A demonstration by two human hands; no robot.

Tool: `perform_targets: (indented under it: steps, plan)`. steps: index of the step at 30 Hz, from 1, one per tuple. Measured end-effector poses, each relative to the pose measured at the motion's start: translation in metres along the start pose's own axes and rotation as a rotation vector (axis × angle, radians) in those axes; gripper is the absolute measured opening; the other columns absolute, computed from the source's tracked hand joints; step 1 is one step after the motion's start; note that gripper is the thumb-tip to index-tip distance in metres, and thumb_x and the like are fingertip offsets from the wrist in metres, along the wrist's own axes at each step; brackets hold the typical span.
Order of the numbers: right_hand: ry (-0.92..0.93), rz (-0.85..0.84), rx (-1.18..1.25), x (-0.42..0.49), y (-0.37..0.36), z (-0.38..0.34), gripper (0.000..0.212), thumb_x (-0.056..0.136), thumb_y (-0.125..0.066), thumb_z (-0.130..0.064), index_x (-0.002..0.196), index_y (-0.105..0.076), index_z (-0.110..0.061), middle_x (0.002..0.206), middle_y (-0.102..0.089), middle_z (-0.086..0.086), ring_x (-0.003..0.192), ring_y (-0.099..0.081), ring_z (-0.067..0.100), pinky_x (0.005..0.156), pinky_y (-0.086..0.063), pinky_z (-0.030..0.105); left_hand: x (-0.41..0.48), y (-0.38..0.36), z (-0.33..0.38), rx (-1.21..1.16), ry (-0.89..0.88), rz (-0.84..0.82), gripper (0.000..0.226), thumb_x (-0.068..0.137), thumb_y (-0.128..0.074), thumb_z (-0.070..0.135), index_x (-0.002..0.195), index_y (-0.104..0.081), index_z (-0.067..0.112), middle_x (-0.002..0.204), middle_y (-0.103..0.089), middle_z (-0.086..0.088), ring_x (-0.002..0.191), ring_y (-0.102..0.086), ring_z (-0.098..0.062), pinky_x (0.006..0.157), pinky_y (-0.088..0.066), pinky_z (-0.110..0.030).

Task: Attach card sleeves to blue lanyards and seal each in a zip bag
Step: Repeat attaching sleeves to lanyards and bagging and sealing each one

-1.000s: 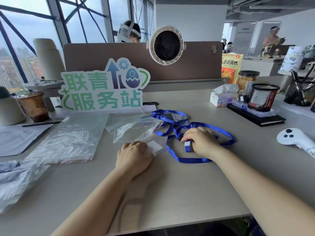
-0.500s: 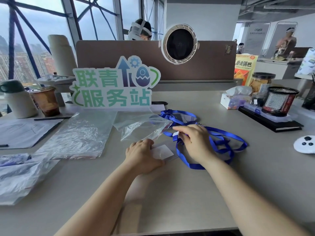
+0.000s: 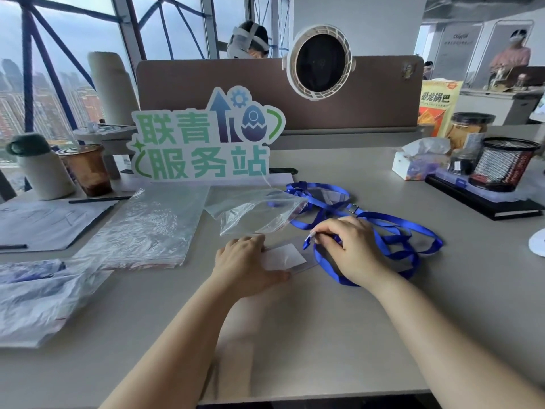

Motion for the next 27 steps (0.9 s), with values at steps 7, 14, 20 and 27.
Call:
perform_targets:
  steps: [7,14,20,27]
  plan:
    - [0.010,-0.029,0.007,-0.001,-0.005,-0.005,0.011,0.084,-0.065,-0.017,0.087,-0.069,-0.027,0.075,-0.068,-0.012,0.077,-0.056,0.013,0.075,-0.047,0.039,0.004,0.008,-0.004,-0.070,0.002,-0.094,0.092,0.058,-0.079,0.059,0.134,-0.043,0.023,0.126,-0.055,0.010,0.122,-0.046,-0.017,0.104,-0.036,-0.036]
    - [0.001,-0.038,-0.054,0.001,-0.011,-0.009,0.011,0.083,-0.058,-0.024,0.086,-0.068,-0.022,0.072,-0.064,-0.012,0.074,-0.054,0.012,0.073,-0.044,0.035,0.004,0.012,0.001,0.034,-0.014,-0.191,0.084,0.056,-0.076,0.066,0.126,-0.049,0.028,0.121,-0.052,0.003,0.111,-0.045,-0.020,0.089,-0.034,-0.031]
    - [0.030,-0.050,-0.024,0.001,-0.011,-0.013,0.025,0.088,-0.042,-0.034,0.089,-0.062,-0.020,0.074,-0.067,-0.011,0.071,-0.057,0.012,0.088,-0.039,0.036,-0.002,0.009,-0.004,-0.224,-0.010,-0.142,0.079,0.053,-0.087,0.048,0.119,-0.048,0.030,0.120,-0.033,0.004,0.107,-0.045,-0.017,0.093,-0.044,-0.032]
    - [0.186,-0.003,-0.085,0.002,-0.005,-0.030,0.024,0.091,-0.045,-0.035,0.091,-0.068,-0.029,0.076,-0.062,-0.010,0.071,-0.057,0.009,0.084,-0.033,0.031,-0.002,0.012,0.002,-0.487,-0.027,0.026,0.057,0.067,-0.081,0.034,0.117,-0.055,0.026,0.099,-0.049,0.011,0.092,-0.047,-0.008,0.077,-0.035,-0.019]
Point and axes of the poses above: each hand's wrist, its own x-axis towards the middle knuckle, its own y-axis out of the back of the hand, z = x × y, the point moved 4 cm from there along x, towards the middle knuckle
